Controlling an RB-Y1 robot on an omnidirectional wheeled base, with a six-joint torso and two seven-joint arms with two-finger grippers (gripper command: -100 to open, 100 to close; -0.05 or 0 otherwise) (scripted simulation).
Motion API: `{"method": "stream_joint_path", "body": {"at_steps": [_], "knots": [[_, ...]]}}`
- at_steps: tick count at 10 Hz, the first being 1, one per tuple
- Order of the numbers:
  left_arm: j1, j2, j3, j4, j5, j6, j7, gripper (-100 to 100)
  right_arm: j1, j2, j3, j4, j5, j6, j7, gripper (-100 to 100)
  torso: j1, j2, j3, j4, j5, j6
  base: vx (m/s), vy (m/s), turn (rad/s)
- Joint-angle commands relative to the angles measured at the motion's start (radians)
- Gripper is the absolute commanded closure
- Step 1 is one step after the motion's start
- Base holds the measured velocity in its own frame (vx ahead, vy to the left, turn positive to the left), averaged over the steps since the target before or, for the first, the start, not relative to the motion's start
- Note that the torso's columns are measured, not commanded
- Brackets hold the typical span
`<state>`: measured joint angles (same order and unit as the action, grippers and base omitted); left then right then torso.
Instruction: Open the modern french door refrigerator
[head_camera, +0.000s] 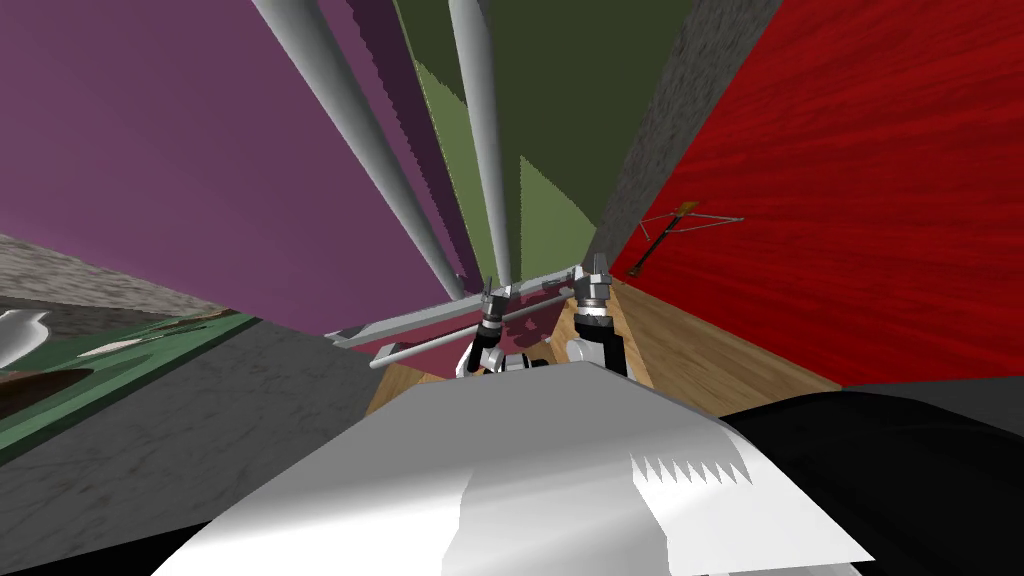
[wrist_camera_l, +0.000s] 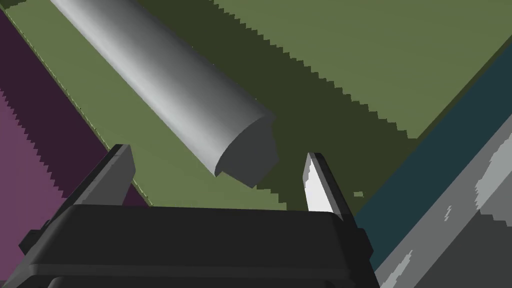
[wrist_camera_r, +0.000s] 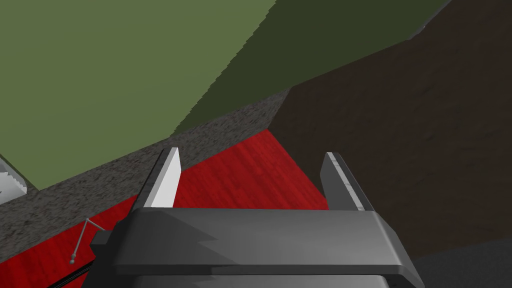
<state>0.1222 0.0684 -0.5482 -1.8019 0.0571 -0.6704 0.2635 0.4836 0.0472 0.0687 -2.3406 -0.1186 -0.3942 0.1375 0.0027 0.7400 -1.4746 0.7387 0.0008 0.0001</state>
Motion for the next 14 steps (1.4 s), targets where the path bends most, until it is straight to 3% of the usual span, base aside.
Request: {"method": "stream_joint_path", "body": {"at_steps": [1, 5, 6, 7, 10, 11, 14], "knots": [[-0.013, -0.01, 0.0, -0.015, -0.001, 0.03, -0.002, -100, 0.0, 0.0, 0.0, 0.0, 0.0, 0.0, 0.0, 0, 0.005, 0.003, 0.002, 0.001, 0.001, 0.0, 0.022, -0.027, 0.006], [-0.039, -0.029, 0.002, -0.056, -0.004, 0.105, -0.011, -100, 0.0, 0.0, 0.0, 0.0, 0.0, 0.0, 0.0, 0, -0.003, -0.002, -0.002, -0.001, -0.001, 0.0, 0.017, -0.008, 0.011], [-0.034, -0.025, 0.002, -0.047, -0.003, 0.089, -0.009, -100, 0.0, 0.0, 0.0, 0.0, 0.0, 0.0, 0.0, 0, -0.005, -0.003, -0.002, -0.001, -0.002, 0.001, 0.005, -0.002, 0.007], [-0.024, -0.018, 0.001, -0.032, -0.002, 0.062, -0.006, 100, 0.0, 0.0, 0.0, 0.0, 0.0, 0.0, 0.0, 0, -0.005, -0.003, -0.002, -0.001, -0.002, 0.001, -0.009, 0.013, -0.006], [-0.001, -0.002, -0.001, 0.002, 0.0, -0.002, 0.001, 100, 0.0, 0.0, 0.0, 0.0, 0.0, 0.0, 0.0, 0, 0.0, -0.003, -0.001, -0.004, 0.0, -0.002, -0.022, 0.007, -0.024], [-0.009, -0.006, -0.002, -0.012, 0.0, 0.014, 0.002, 100, 0.0, 0.0, 0.0, 0.0, 0.0, 0.0, 0.0, 0, 0.001, -0.003, -0.001, -0.003, 0.001, -0.003, -0.013, -0.003, -0.013], [-0.004, -0.048, 0.05, -0.031, 0.005, 0.046, -0.055, 100, 0.0, 0.0, 0.0, 0.0, 0.0, 0.0, 0.0, 0, -0.015, 0.009, 0.006, 0.003, -0.004, 0.0, -0.167, -0.27, 0.239]]}}
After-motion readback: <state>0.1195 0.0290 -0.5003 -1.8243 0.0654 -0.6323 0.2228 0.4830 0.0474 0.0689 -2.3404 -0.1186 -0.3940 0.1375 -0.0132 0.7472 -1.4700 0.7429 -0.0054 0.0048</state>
